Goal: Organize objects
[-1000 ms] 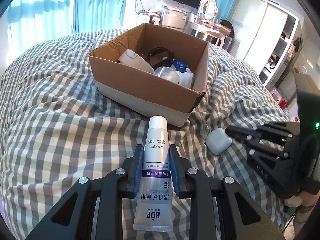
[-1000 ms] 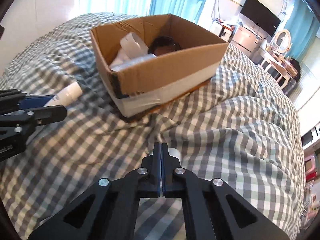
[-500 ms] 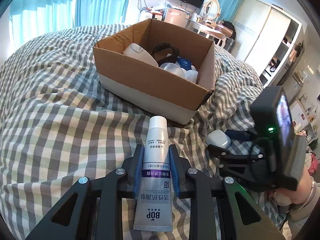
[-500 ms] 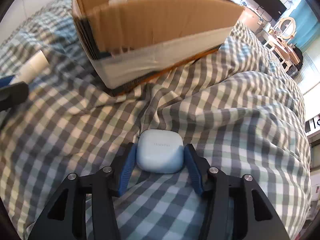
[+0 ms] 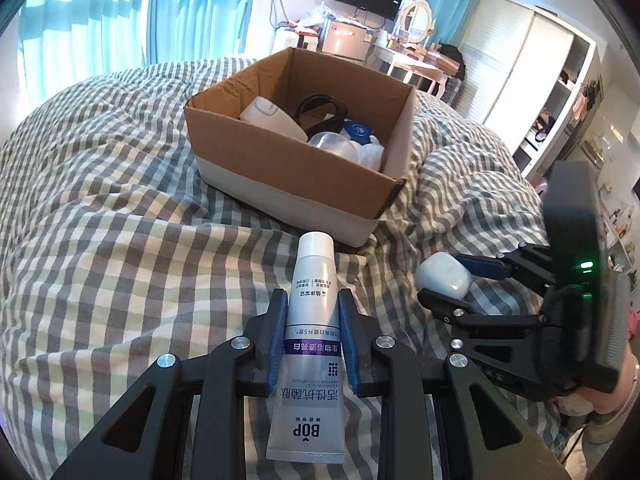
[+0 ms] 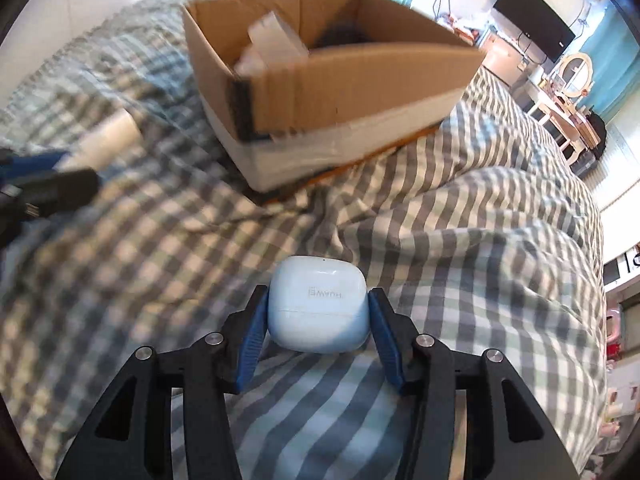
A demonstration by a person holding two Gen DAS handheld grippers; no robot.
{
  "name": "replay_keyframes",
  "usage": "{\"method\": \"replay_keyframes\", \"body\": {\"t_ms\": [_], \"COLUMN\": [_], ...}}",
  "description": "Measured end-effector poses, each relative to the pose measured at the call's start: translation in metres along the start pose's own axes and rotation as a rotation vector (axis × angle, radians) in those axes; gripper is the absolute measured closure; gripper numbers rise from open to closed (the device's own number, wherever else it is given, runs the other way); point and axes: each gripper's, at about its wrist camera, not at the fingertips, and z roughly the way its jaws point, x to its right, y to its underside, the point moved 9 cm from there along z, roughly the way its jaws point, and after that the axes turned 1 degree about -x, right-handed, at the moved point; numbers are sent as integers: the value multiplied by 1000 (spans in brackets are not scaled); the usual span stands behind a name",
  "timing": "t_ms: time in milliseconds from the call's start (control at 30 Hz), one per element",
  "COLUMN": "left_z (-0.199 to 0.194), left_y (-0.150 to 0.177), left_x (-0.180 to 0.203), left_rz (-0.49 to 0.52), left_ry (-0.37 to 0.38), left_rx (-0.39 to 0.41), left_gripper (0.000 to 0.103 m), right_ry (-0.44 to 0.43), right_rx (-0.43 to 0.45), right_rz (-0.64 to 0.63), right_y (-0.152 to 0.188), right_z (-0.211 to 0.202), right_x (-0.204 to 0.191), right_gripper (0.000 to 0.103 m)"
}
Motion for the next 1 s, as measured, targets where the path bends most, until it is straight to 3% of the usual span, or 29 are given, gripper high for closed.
{"method": "replay_keyframes", "body": {"t_ms": [300,533,800,1000], "left_z": [-25,-38,-28,16], "left_y": [-14,-68,-144,-188], "left_x": [4,7,-1,-12], "left_rz": [14,59,83,89], "left_ry": [-9,-18,-56,-62], "left_rx": [48,112,170,142], "left_gripper": [78,78,78,78], "right_ry": [-49,-74,-84,-86], "right_rx": [145,273,336,332], "right_rz": [-35,-11,33,44], "right_y": [-23,-74,-155,-198], "right_z": [-61,-106,-97,-57], "right_x": [-11,9,42,58], "right_gripper": [54,54,54,54]}}
